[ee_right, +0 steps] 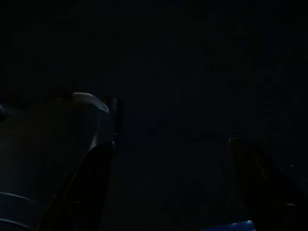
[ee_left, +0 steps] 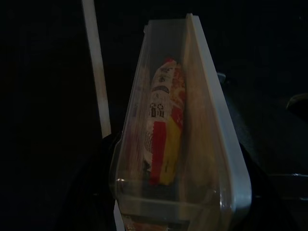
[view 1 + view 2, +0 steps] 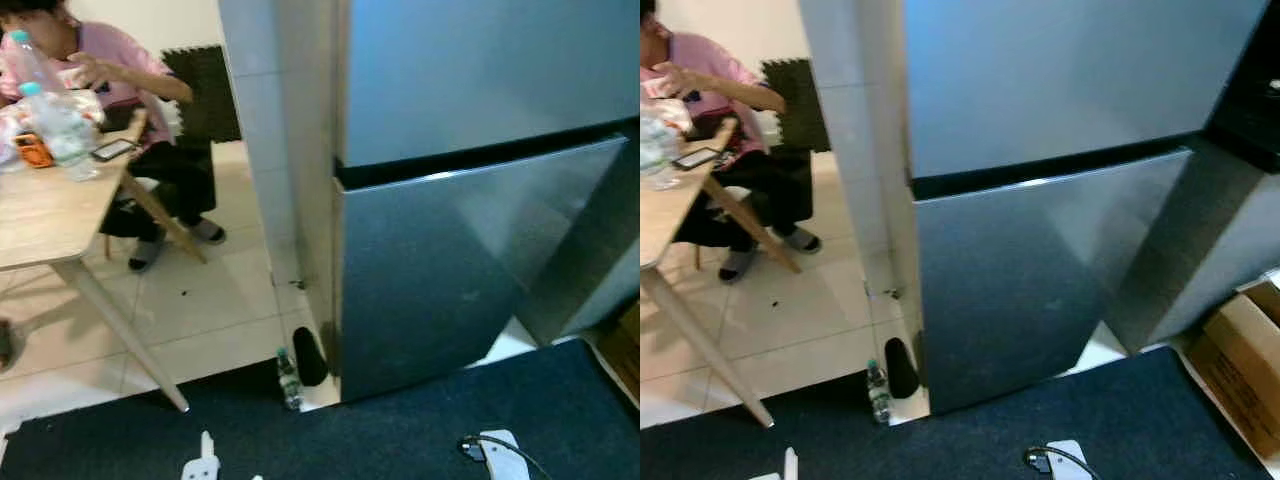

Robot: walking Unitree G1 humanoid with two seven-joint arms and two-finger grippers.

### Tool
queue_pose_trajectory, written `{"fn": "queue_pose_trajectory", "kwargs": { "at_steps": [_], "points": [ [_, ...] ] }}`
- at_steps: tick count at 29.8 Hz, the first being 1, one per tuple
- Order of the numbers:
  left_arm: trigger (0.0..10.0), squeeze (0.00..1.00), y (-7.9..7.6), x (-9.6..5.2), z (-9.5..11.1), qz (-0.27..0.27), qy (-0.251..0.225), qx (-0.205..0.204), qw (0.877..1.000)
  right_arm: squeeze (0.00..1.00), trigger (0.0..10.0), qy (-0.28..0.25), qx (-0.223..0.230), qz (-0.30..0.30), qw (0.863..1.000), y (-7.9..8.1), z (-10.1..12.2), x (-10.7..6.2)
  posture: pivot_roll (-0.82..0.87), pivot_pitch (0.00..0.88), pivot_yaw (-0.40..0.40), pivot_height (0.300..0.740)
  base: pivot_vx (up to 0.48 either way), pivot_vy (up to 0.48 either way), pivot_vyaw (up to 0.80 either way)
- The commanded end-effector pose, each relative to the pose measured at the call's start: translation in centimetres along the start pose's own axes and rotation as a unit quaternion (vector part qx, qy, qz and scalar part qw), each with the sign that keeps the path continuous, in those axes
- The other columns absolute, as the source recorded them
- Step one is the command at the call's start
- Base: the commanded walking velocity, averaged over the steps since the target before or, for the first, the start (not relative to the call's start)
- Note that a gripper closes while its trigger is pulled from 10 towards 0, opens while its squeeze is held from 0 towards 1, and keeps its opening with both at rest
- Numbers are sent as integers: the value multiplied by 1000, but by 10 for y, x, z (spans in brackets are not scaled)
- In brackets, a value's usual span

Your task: Restocking fridge

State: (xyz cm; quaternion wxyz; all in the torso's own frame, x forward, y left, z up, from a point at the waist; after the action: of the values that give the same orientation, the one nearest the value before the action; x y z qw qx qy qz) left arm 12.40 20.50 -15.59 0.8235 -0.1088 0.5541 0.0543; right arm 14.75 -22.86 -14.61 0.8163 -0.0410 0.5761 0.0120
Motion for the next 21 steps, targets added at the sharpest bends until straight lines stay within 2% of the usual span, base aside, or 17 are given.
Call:
{"fn": "queue_pose_trajectory", "kwargs": {
  "at_steps": [1, 3, 6, 11, 13, 18, 20, 21],
  "points": [
    [10000, 0, 17, -4, 1, 14, -4, 7, 1000, 0, 10000, -21, -9, 4, 1000, 6, 14, 1, -3, 0, 52, 740, 0, 0, 0],
    [10000, 0, 16, -4, -1, 4, 3, 20, 1000, 0, 10000, -32, -14, 2, 999, 4, 23, 1, -3, 0, 51, 740, 0, -472, 0],
    [10000, 0, 17, -4, -1, 5, 3, 19, 1000, 0, 10000, -37, -13, 2, 999, 4, 27, 1, -4, 0, 47, 740, 0, -472, 0],
    [10000, 0, 17, -4, -2, 8, 0, 7, 1000, 0, 10000, -65, -22, 9, 998, 6, 49, 0, -5, 0, 44, 740, 0, -435, 0],
    [10000, 0, 15, -4, -1, 8, -1, 6, 1000, 0, 10000, -77, -32, 11, 996, 6, 57, -1, -5, 0, 44, 740, 0, 0, 0],
    [10000, 0, -1, 0, 1, 0, -3, 5, 1000, 0, 10000, -148, -61, 28, 987, 14, 104, -8, -9, 0, 42, 740, 0, 0, 0],
    [10000, 0, -8, 2, 2, -3, -3, 7, 1000, 0, 10000, -187, -56, 51, 979, 22, 128, -14, -11, 0, 43, 740, 0, 0, 0],
    [10000, 0, -10, 2, 3, -4, -3, 12, 1000, 0, 10000, -217, -62, 80, 971, 32, 147, -20, -11, 2, 44, 740, 0, 0, 0]
  ]
}}
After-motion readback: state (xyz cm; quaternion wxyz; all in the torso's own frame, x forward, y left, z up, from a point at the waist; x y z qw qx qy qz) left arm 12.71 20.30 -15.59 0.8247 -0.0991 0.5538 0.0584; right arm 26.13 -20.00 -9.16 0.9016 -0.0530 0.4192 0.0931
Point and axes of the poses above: a point about 5 cm out from each wrist's last joint towards the gripper, its own x axis pointing out of the wrist towards the gripper, its own z axis along the axis of the wrist's last joint, y = z × x, the point moved 5 cm from there along x, pointing out of the wrist towards the gripper
